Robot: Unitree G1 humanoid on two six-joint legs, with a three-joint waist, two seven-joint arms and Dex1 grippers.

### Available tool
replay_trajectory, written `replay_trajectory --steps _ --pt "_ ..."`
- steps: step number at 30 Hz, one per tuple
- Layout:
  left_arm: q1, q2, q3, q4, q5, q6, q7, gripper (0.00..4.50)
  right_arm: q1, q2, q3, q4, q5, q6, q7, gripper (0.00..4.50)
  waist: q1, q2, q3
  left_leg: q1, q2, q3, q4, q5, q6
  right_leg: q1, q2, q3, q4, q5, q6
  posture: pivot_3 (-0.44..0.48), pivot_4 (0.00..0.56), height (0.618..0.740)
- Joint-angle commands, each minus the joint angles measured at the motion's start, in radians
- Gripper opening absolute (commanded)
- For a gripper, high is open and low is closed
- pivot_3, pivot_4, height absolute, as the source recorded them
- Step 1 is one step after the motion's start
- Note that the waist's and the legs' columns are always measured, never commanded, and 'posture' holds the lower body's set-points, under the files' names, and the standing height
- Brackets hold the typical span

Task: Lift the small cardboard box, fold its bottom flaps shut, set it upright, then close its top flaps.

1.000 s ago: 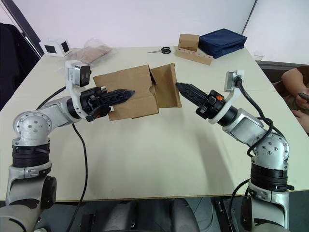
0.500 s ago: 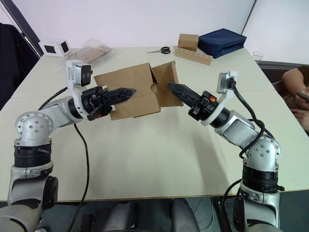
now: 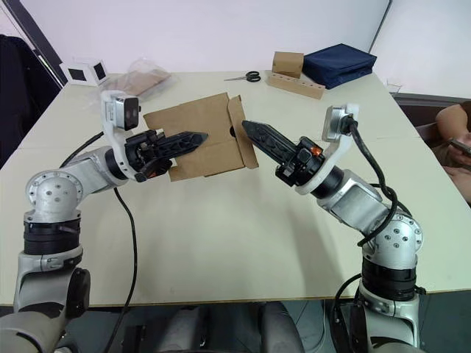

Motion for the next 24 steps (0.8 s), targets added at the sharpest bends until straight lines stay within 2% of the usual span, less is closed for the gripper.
replay_trajectory --steps 1,15,19,24 --pt "-0.022 -0.003 0.022 -0.032 -0.016 -0.014 0.0 0.0 0.002 -0.004 0.004 -0.044 -0.001 -0.026 0.006 1.94 0.0 0.0 0.0 0.0 0.0 0.0 0.0 0.0 0.0 0.0 0.0 0.0 0.0 0.0 0.0 0.0 0.15 0.74" --pt "-0.019 -0.005 0.026 -0.04 -0.025 -0.009 0.007 0.0 -0.011 -0.035 -0.012 0.008 -0.062 -0.057 0.041 1.94 0.0 0.0 0.0 0.0 0.0 0.0 0.0 0.0 0.0 0.0 0.0 0.0 0.0 0.0 0.0 0.0 0.15 0.74" --pt "-0.019 -0.005 0.028 -0.042 -0.03 -0.006 0.009 0.0 -0.013 -0.036 -0.013 0.009 -0.068 -0.06 0.043 0.97 0.0 0.0 0.0 0.0 0.0 0.0 0.0 0.0 0.0 0.0 0.0 0.0 0.0 0.0 0.0 0.0 0.15 0.74" --pt "-0.017 -0.001 0.023 -0.044 -0.024 -0.007 0.004 0.0 -0.018 -0.036 -0.01 0.01 -0.075 -0.062 0.04 0.97 0.0 0.0 0.0 0.0 0.0 0.0 0.0 0.0 0.0 0.0 0.0 0.0 0.0 0.0 0.0 0.0 0.15 0.74"
